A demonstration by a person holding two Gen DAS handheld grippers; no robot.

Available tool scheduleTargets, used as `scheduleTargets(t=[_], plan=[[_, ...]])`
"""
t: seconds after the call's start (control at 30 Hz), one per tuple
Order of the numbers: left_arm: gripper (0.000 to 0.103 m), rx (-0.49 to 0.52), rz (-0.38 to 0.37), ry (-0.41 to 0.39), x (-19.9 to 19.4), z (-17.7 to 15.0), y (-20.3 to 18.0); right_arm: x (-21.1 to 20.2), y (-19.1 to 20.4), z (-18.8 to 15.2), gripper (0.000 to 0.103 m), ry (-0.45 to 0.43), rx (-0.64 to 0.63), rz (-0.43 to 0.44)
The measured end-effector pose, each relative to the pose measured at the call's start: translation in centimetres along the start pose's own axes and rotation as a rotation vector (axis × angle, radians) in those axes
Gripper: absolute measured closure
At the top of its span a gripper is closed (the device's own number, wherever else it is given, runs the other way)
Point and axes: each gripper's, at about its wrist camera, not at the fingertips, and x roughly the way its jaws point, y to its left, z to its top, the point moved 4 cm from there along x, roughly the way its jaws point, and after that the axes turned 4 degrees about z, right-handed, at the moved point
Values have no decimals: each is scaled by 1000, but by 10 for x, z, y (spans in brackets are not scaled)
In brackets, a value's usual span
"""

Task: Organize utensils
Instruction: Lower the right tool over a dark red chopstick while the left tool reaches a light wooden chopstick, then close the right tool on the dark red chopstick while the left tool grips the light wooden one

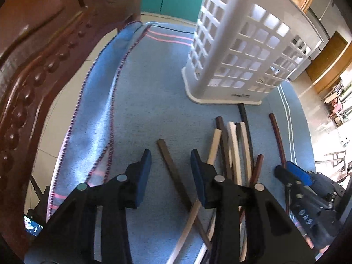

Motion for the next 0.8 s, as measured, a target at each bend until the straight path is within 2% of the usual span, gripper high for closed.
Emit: scheduleTargets(t=[0.23, 0.43, 0.63, 0.8], plan=[[66, 15, -95, -8, 0, 4, -8, 4, 8, 4, 72, -24, -1, -32], [66, 25, -90, -33, -14, 6, -3, 9, -4, 14, 67, -33, 4, -43], [65, 14, -142, -58, -30, 12, 10, 10, -12, 18, 66, -33, 15, -45], [65, 118, -177, -74, -43, 10, -1, 9, -22, 19, 66, -27, 29, -47]])
